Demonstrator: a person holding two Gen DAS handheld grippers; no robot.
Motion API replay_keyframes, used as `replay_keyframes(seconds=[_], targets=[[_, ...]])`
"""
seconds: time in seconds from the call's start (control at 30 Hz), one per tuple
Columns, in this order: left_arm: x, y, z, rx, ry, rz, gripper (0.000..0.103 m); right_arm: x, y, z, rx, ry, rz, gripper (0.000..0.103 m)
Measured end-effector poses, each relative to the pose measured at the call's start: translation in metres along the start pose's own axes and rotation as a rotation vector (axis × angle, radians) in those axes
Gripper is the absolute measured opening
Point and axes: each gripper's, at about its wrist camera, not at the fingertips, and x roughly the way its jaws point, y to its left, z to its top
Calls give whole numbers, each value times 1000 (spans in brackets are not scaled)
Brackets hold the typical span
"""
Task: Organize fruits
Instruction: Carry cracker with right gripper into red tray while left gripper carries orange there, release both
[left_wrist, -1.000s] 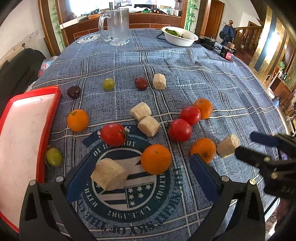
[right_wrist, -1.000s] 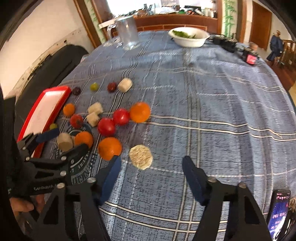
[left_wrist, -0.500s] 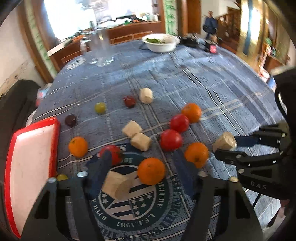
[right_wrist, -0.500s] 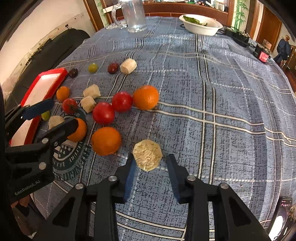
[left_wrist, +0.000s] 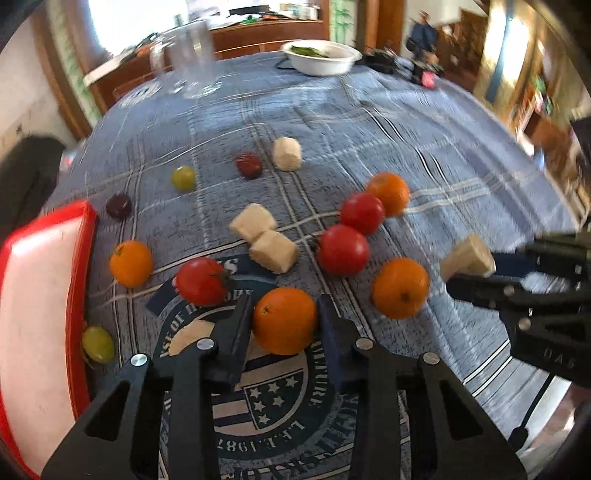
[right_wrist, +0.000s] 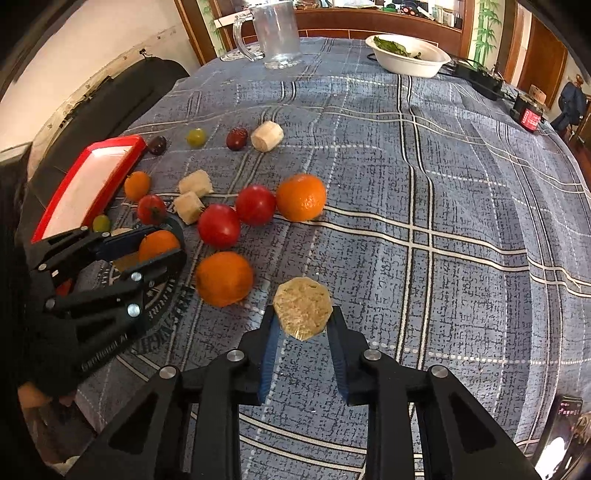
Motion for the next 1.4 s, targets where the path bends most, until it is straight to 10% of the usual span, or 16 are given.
replay_keyframes(seconds=[0.73,1.4], targets=[[-76,118,-11,-389,-137,77,33,-26,96,75,-198,-116,215,27],[-24,213,-29,-540,-52,43,33,89,229,193,-292,64,369,26]])
